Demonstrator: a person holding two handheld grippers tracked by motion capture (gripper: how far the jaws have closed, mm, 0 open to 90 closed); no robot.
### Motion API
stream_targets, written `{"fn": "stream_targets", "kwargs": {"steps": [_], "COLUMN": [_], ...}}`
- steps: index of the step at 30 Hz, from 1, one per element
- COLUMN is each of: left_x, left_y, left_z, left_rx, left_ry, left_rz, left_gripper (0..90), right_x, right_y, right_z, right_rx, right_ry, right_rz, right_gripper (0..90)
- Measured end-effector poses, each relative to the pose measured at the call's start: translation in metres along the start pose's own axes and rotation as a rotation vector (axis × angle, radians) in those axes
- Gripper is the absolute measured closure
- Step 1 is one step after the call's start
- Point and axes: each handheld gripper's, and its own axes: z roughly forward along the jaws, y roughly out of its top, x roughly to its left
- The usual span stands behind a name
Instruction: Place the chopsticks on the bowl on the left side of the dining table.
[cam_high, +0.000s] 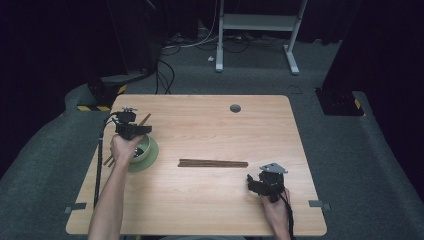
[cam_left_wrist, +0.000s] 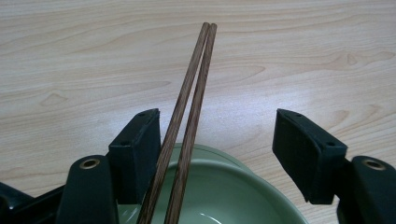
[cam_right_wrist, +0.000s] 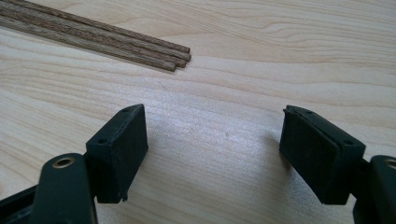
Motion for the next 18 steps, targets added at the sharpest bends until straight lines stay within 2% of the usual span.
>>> {"fn": "stream_targets", "kwargs": {"steps": [2,18], "left_x": [-0.0017,-0.0078], "left_y": [0.0000,-0.0007], "left_z": [0.0004,-0.0017], "left_rx": [0.000,0.000], "left_ry": [-0.012,-0.024], "left_rz": [0.000,0.032], "left_gripper": [32.7,35.1], "right_x": [0.0000,0.0000], "right_y": [0.0000,0.0001], "right_z": [0.0000,0.0001], "right_rx": [0.000,0.000], "right_ry": [0.000,0.000], "right_rz": [0.000,-0.002], "right_gripper": [22.8,22.7]}}
